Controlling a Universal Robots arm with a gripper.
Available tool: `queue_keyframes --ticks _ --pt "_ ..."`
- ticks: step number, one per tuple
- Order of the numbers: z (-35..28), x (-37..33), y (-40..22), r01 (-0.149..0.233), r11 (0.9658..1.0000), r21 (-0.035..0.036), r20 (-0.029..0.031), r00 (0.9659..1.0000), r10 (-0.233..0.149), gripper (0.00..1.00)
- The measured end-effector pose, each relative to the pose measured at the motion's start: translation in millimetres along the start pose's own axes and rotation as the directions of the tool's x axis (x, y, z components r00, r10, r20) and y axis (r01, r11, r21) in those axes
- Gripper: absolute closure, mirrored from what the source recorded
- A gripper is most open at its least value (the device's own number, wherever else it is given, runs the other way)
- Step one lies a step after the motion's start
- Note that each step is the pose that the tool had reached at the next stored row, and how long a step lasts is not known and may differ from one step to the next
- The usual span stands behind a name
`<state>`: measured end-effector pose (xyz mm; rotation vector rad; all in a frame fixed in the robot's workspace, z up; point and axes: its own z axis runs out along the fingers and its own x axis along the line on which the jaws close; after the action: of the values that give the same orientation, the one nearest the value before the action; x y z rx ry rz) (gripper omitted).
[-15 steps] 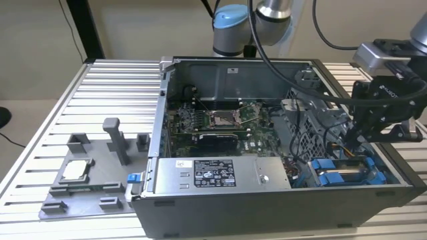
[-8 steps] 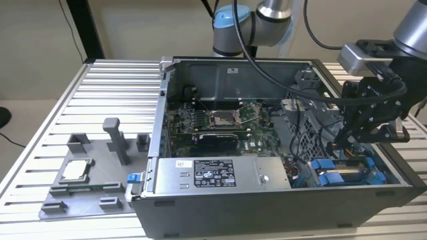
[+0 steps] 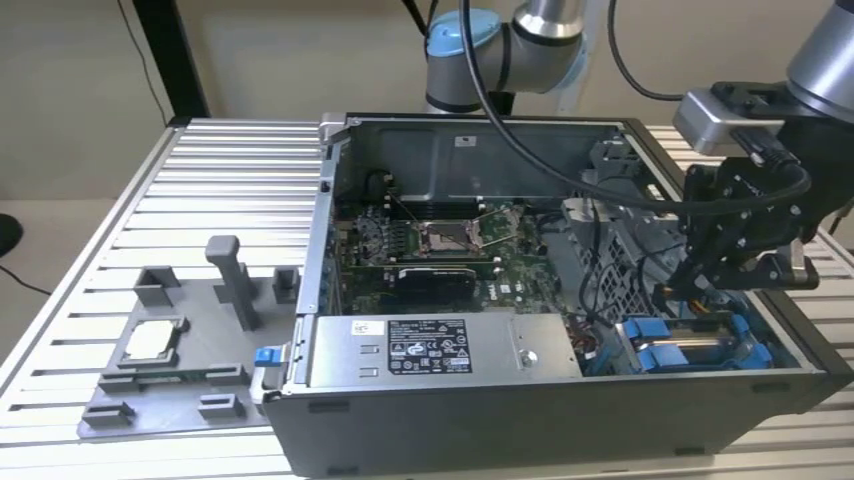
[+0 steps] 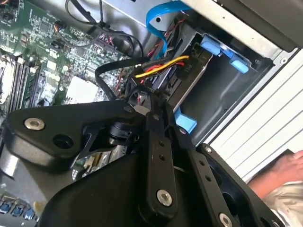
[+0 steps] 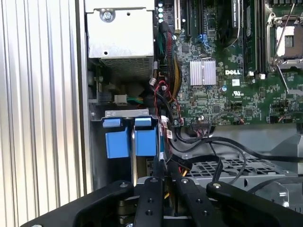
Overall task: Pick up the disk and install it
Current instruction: 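Insert the second disk wire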
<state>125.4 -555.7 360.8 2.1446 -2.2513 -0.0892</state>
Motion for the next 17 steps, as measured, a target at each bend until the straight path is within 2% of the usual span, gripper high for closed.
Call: queue_keyframes --ticks 3,4,7,9,13,16,17 --pt "0.0 2.9 -0.1 0.001 1.0000 0.0076 0.0129 0.9999 -0.001 1.00" --pt "0.0 4.4 -0.3 0.001 1.0000 0.0084 0.0146 0.9999 -0.001 1.00" --pt "0.1 7.4 -0.4 0.001 1.0000 0.0085 0.0144 0.9999 -0.001 1.00" --pt "0.9 7.5 -0.5 0.001 1.0000 0.0086 0.0121 0.9999 -0.001 1.00" --pt "5.4 7.6 -0.7 0.001 0.9999 0.0115 0.0108 0.9999 -0.001 1.00" --pt "8.1 7.7 -0.8 0.001 0.9998 0.0174 0.0108 0.9999 -0.001 1.00" --pt "8.7 7.7 -0.9 0.001 0.9997 0.0230 0.0111 0.9999 -0.001 1.00"
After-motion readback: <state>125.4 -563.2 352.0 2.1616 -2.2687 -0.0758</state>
